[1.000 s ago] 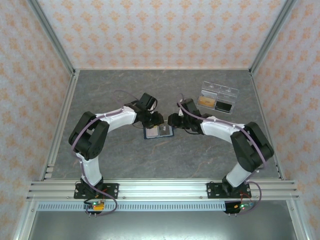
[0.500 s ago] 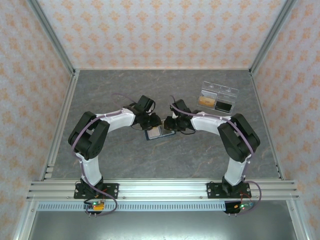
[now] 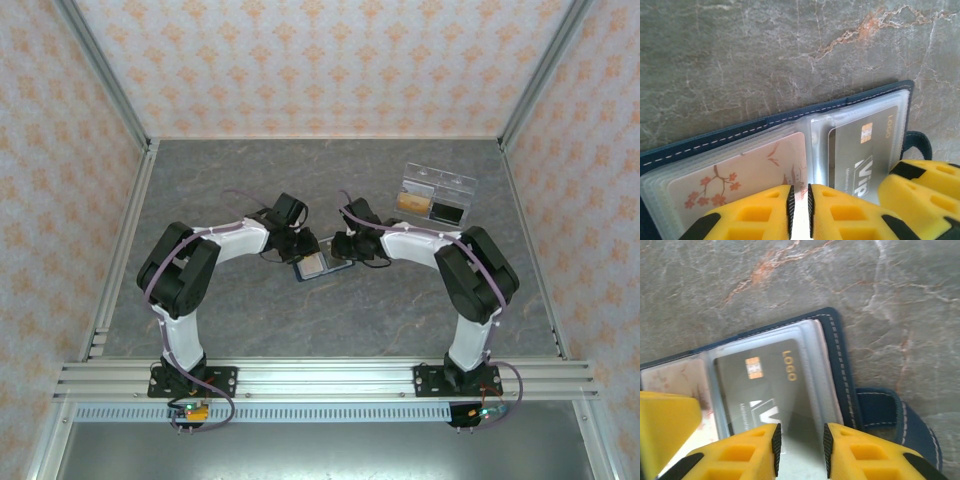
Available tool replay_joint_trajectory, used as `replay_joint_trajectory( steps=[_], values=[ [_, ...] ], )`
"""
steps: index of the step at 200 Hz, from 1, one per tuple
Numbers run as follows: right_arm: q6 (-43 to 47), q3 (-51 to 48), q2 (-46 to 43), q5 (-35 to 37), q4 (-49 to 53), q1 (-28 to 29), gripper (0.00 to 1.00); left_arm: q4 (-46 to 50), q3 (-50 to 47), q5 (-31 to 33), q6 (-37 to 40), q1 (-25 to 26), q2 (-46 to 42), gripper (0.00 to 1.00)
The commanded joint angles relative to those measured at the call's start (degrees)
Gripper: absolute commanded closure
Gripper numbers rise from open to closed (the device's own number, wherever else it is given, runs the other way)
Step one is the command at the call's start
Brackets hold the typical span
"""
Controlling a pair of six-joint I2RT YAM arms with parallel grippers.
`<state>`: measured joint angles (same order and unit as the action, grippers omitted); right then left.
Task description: Take the credit cards out of the card holder
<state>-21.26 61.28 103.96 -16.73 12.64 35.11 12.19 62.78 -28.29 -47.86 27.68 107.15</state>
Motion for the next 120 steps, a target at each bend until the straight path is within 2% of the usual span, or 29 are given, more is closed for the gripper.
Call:
replay_joint_trajectory(
  steps=[1,76,120],
  values=[
    [2.05,2.21,-0.87,5.27,3.61,0.02,0.69,0.80,-1.38,-0.09,2.02,-0.50,1.91,0.82],
    [2.93,4.93,3.36,0.94,5.02,0.02,0.71,0.07,-1.52,-0.80,3.01,-0.81,1.61,0.82],
    [3.15,5.35,4.42,-0.69,5.68,-0.04,0.73,-4.64,-2.72,-2.77,1.36,-0.91,0.46,0.82]
  ],
)
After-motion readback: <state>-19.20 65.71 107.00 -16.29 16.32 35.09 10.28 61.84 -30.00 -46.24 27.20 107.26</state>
